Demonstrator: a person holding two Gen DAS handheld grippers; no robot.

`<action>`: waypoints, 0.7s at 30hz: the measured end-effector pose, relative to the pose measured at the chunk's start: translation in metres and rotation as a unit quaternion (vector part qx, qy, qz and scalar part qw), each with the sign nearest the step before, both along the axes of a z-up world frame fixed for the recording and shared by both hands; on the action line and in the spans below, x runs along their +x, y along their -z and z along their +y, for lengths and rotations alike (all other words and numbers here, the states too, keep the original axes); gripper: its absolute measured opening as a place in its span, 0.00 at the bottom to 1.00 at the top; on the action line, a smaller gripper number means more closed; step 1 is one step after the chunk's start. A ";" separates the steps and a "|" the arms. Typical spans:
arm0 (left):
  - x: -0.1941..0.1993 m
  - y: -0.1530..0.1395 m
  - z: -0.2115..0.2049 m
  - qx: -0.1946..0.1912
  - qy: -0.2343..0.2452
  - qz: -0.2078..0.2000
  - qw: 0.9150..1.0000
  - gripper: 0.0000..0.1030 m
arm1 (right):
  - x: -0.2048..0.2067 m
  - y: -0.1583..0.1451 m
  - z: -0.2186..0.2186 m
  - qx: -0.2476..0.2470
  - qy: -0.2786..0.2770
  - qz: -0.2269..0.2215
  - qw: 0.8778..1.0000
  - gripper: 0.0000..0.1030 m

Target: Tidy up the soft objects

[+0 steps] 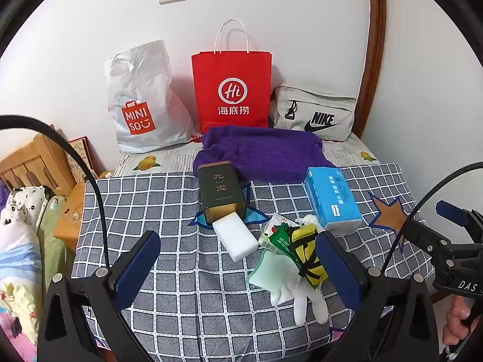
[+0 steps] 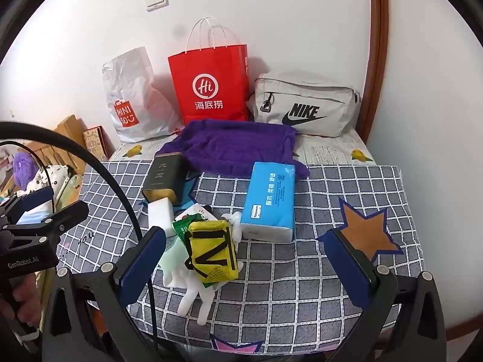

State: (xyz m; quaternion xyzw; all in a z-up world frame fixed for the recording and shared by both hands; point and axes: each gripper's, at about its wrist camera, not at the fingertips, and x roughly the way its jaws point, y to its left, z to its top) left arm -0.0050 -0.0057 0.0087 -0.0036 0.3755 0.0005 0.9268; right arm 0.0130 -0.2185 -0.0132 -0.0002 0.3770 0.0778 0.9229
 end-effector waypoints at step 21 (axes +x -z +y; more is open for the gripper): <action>-0.001 0.001 0.003 0.000 -0.001 0.002 1.000 1.00 | -0.001 0.000 0.001 0.000 -0.001 -0.002 1.000 1.00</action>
